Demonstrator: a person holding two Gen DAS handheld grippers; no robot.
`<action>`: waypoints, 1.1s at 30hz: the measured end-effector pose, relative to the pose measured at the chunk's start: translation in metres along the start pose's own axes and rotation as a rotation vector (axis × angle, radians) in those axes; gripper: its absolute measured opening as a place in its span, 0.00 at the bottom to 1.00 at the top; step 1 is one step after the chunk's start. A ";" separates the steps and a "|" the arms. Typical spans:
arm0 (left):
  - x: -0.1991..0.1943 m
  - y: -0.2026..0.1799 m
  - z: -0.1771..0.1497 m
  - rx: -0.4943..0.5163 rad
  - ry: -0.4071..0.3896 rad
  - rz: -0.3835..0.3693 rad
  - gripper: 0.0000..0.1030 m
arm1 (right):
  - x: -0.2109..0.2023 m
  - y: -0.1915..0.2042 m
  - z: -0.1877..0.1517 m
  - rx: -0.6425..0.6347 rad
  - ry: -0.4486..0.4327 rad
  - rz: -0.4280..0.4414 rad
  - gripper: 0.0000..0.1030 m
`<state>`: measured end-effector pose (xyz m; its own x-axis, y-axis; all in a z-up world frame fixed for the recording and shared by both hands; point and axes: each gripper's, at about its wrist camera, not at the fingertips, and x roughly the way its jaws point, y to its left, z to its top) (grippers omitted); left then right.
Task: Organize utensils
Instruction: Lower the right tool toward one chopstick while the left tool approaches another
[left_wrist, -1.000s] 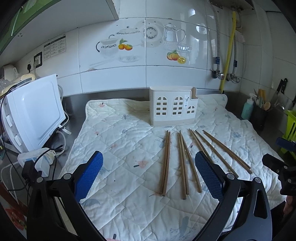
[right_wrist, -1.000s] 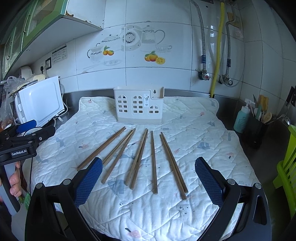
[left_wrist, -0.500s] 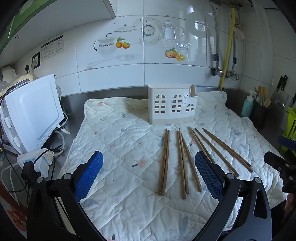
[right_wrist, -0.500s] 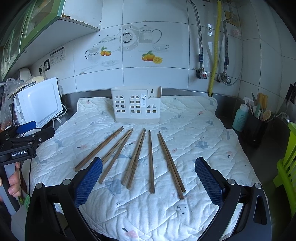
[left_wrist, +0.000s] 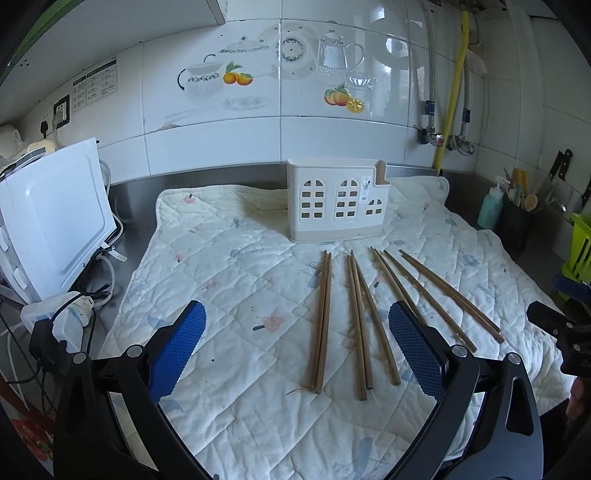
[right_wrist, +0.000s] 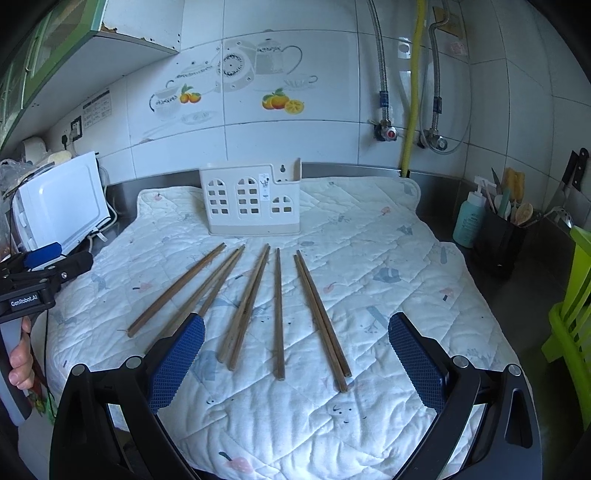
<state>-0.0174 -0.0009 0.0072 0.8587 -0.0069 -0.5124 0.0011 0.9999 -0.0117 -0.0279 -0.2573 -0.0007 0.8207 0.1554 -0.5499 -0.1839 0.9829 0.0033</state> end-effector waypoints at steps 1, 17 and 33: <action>0.003 0.000 0.000 -0.001 0.005 -0.002 0.95 | 0.000 0.000 0.000 -0.002 0.002 -0.007 0.93; 0.034 0.007 -0.018 -0.039 0.102 -0.034 0.72 | 0.015 -0.021 -0.008 0.027 0.048 -0.041 0.76; 0.066 0.008 -0.048 -0.046 0.235 -0.113 0.71 | 0.052 -0.057 -0.052 0.058 0.192 -0.013 0.27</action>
<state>0.0149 0.0065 -0.0678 0.7121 -0.1260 -0.6907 0.0624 0.9912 -0.1165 -0.0025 -0.3100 -0.0731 0.7038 0.1261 -0.6991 -0.1375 0.9897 0.0402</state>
